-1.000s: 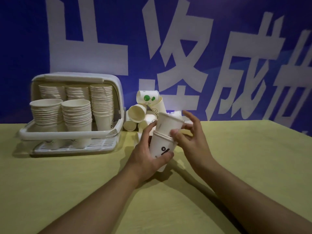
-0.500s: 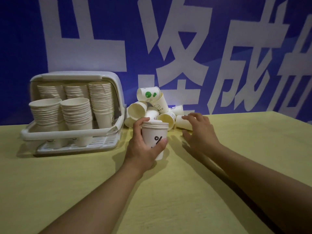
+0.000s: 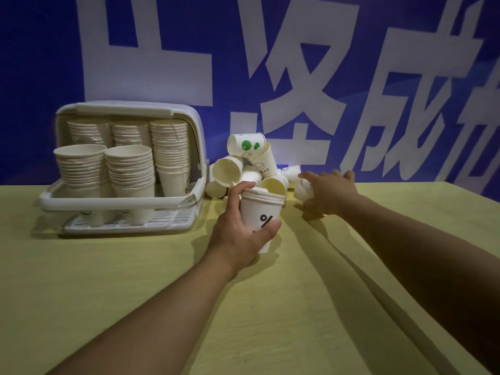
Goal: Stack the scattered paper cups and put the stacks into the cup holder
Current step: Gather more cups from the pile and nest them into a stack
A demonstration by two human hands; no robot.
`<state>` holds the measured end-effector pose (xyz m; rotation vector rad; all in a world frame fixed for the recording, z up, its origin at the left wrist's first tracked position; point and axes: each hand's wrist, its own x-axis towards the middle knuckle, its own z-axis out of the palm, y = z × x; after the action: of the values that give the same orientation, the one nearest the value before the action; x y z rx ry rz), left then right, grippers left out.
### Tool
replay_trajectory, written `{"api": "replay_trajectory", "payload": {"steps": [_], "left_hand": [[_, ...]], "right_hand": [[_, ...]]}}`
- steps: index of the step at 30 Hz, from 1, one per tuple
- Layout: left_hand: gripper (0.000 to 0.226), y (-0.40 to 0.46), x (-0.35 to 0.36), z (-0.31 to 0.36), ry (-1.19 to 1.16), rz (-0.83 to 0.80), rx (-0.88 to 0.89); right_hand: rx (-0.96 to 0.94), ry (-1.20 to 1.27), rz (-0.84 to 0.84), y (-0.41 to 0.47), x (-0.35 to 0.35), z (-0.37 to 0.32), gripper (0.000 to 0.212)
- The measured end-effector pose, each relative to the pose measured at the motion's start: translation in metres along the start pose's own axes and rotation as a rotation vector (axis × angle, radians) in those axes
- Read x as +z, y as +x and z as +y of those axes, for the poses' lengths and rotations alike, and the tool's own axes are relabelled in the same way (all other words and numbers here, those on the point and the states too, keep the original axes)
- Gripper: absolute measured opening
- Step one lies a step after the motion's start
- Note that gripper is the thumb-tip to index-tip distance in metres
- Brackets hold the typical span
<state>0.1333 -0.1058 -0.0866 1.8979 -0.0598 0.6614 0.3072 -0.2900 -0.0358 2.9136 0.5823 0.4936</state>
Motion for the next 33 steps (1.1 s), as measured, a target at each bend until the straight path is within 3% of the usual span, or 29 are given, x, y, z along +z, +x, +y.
{"api": "replay_trajectory", "payload": {"steps": [2, 5, 8, 12, 14, 18, 20, 23, 24, 28, 30, 33], "left_hand": [[0.071, -0.002, 0.0, 0.0, 0.01, -0.008, 0.009], [0.069, -0.005, 0.0, 0.002, 0.007, -0.06, 0.012], [0.071, -0.007, 0.0, 0.004, 0.013, -0.121, 0.015], [0.076, -0.009, 0.0, 0.006, 0.042, -0.253, 0.043], [0.079, -0.012, 0.0, 0.009, 0.066, -0.3, 0.062], [0.084, -0.013, 0.0, 0.011, 0.064, -0.303, 0.068], [0.087, -0.014, 0.001, 0.012, 0.038, -0.286, 0.063], [0.088, -0.014, 0.0, 0.014, 0.011, -0.255, 0.065], [0.087, -0.014, 0.0, 0.014, 0.008, -0.252, 0.062], [0.091, -0.013, 0.002, 0.01, 0.011, -0.244, 0.052], [0.096, -0.012, 0.002, 0.009, 0.027, -0.225, 0.047], [0.103, -0.012, 0.001, 0.007, 0.038, -0.126, 0.066]], "right_hand": [[0.081, 0.208, 0.075, -0.016, -0.01, -0.003, 0.071], [0.152, 0.729, 0.253, -0.049, -0.015, -0.009, 0.065], [0.145, 1.073, 0.433, -0.08, -0.016, -0.017, 0.075], [0.055, 1.331, 0.498, -0.098, -0.03, -0.029, 0.092], [-0.019, 1.387, 0.518, -0.103, -0.034, -0.037, 0.088], [-0.14, 1.43, 0.409, -0.11, -0.033, -0.053, 0.053], [-0.096, 1.564, 0.36, -0.11, -0.035, -0.059, 0.029], [0.02, 1.585, 0.434, -0.109, -0.037, -0.06, 0.017], [0.029, 1.598, 0.451, -0.109, -0.038, -0.06, 0.015], [-0.027, 1.582, 0.403, -0.11, -0.039, -0.057, 0.051], [-0.054, 1.532, 0.384, -0.11, -0.037, -0.059, 0.051], [-0.114, 1.419, 0.362, -0.112, -0.032, -0.066, 0.034]]}}
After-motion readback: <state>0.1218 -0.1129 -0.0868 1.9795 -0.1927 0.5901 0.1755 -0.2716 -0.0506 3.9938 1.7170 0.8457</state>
